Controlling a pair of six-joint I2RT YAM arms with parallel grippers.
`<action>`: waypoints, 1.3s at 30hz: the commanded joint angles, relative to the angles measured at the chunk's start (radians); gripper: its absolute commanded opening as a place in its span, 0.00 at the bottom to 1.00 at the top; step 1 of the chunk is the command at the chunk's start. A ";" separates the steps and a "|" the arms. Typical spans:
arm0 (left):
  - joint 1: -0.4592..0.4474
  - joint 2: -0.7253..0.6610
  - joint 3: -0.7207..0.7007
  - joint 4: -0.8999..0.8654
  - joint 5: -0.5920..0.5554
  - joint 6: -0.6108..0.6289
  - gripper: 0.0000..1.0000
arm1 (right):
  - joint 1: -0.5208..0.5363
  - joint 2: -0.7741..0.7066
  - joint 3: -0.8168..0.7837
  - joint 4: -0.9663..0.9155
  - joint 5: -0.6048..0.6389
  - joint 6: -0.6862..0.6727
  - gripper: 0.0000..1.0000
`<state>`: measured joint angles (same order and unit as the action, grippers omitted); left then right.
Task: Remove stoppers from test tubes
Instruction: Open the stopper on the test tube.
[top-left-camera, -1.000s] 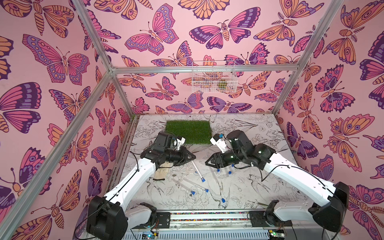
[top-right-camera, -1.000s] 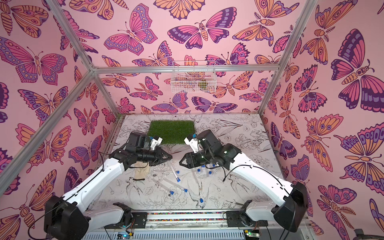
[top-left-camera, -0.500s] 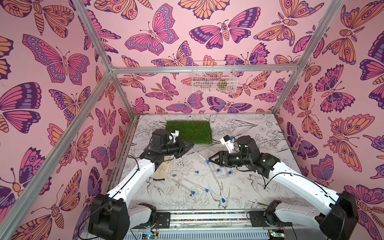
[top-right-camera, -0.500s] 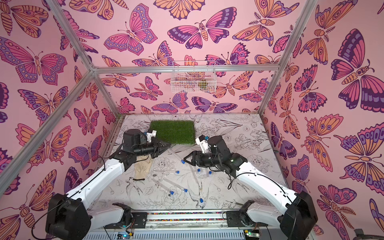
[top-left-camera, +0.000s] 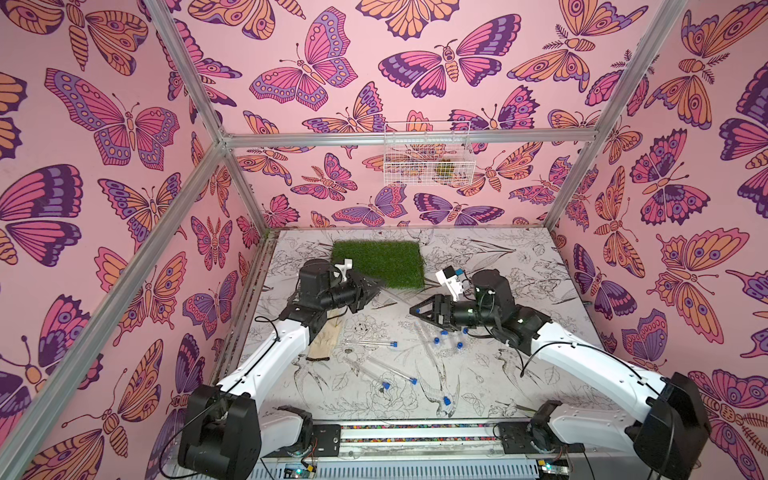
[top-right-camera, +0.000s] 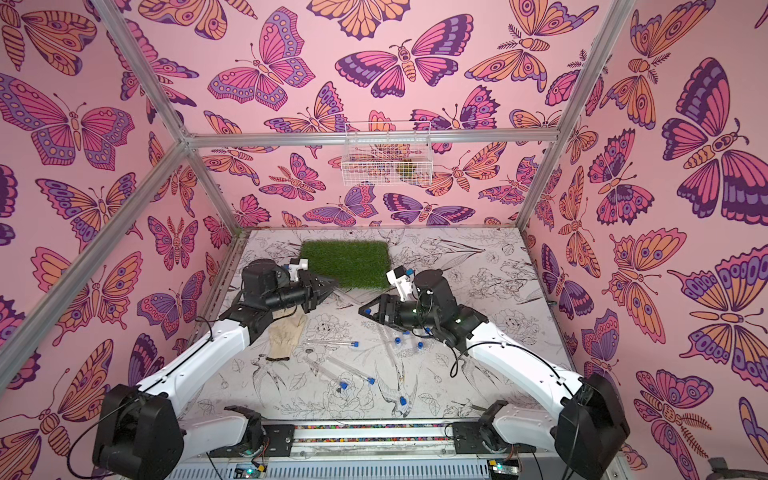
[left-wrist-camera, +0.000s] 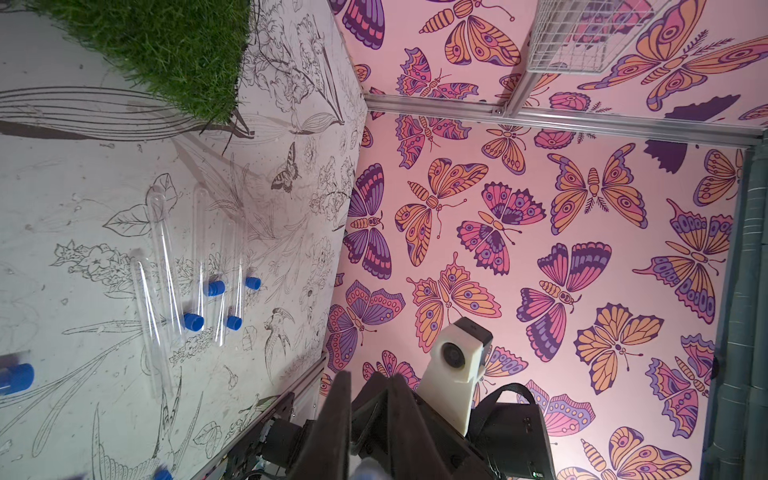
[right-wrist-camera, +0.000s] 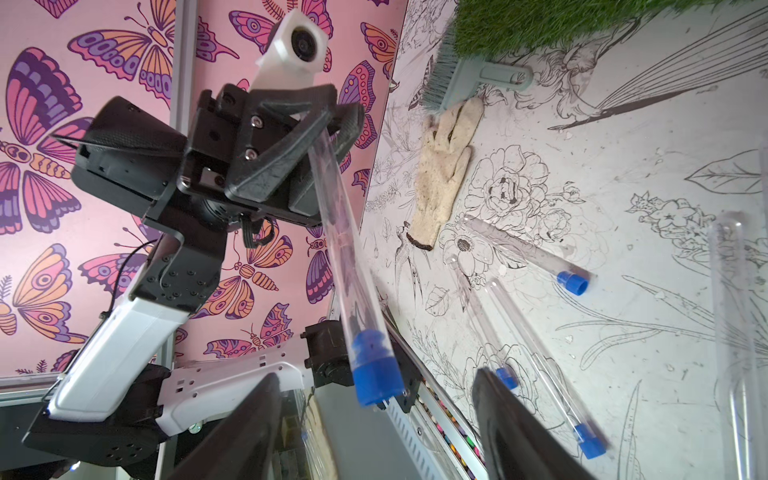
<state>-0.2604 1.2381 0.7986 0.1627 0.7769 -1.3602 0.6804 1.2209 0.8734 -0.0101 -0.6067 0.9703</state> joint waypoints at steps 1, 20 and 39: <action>0.013 -0.022 -0.025 0.045 0.004 -0.020 0.03 | -0.005 0.013 -0.013 0.087 -0.023 0.043 0.72; 0.069 -0.014 -0.066 0.131 0.056 -0.074 0.02 | 0.020 0.073 -0.019 0.220 -0.008 0.118 0.55; 0.076 -0.009 -0.076 0.142 0.070 -0.083 0.02 | 0.028 0.074 -0.021 0.272 0.015 0.129 0.42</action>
<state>-0.1902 1.2343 0.7425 0.2733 0.8238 -1.4441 0.7002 1.3090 0.8532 0.2340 -0.6029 1.0973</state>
